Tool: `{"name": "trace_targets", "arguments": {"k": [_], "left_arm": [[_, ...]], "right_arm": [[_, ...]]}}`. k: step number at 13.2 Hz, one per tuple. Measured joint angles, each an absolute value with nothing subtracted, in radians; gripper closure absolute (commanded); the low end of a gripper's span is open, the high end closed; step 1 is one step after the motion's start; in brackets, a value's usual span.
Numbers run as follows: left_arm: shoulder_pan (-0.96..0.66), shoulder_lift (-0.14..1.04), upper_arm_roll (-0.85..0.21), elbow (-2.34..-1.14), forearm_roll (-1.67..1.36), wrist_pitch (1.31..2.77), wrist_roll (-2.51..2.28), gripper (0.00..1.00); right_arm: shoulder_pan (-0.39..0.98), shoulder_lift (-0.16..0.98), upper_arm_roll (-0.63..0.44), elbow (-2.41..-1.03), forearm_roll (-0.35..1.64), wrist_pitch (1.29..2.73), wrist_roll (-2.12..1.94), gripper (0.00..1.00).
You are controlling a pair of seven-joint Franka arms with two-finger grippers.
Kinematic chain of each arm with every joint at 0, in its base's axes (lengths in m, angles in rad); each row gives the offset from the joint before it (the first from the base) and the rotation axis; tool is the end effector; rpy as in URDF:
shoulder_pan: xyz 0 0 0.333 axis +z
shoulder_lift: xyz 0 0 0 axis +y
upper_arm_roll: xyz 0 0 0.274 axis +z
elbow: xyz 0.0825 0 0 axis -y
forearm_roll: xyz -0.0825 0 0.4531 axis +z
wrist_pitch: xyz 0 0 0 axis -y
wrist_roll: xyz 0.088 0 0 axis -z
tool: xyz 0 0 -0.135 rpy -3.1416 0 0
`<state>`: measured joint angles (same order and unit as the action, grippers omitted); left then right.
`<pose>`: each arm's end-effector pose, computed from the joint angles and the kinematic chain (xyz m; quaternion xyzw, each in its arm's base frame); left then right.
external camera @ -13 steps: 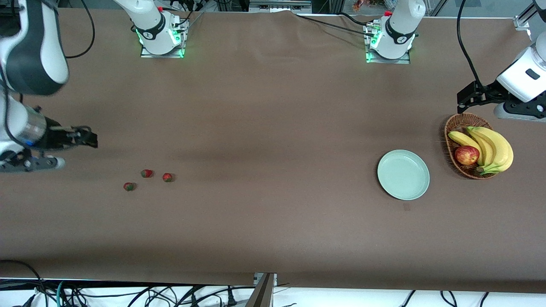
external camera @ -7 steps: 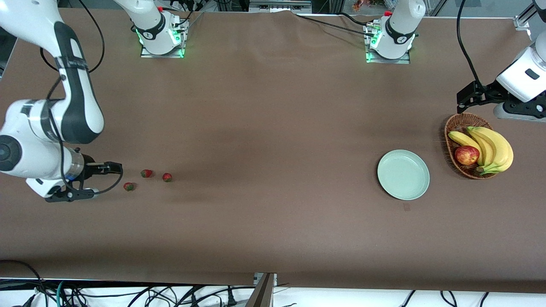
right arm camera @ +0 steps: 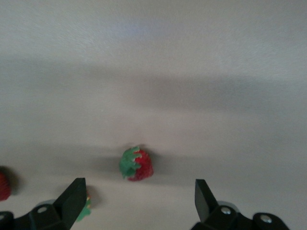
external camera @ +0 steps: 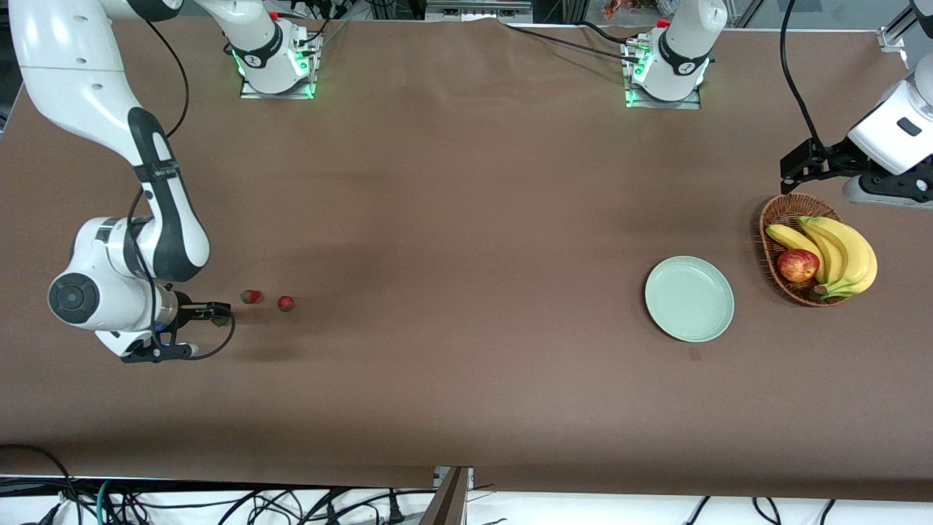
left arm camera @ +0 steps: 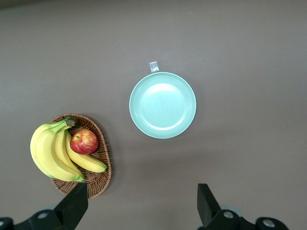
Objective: Collect all strawberries into plate
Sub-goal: 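Reach the right gripper down and grasp one red strawberry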
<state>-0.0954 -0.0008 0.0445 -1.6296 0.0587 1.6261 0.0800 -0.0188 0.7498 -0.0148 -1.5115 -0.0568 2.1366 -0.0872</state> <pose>0.6266 -0.0243 0.5281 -0.9973 0.0670 0.0018 0.0293 0.7191 -0.0274 0.1076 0.9966 0.0451 -0.0639 0.0243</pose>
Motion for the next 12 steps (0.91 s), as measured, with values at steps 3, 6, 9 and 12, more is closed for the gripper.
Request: {"name": "trace_targets", "arguments": {"k": [3, 6, 9, 12], "left_arm": [[-0.096, -0.001, 0.044, -1.63, 0.059, 1.626, 0.08, 0.0], [-0.096, -0.001, 0.044, -1.63, 0.059, 1.626, 0.08, 0.0], [-0.097, -0.001, 0.044, -1.63, 0.059, 1.626, 0.08, 0.0], [-0.097, -0.001, 0.044, -1.63, 0.059, 1.626, 0.08, 0.0]], "right_arm": [[-0.019, 0.774, -0.015, -1.511, -0.057, 2.175, -0.087, 0.07], [-0.019, 0.78, -0.015, -1.511, -0.057, 2.183, -0.087, 0.45], [-0.019, 0.781, -0.014, -1.511, -0.057, 2.183, -0.087, 0.55], [-0.019, 0.782, -0.014, -1.511, -0.057, 2.183, -0.087, 0.86]]}}
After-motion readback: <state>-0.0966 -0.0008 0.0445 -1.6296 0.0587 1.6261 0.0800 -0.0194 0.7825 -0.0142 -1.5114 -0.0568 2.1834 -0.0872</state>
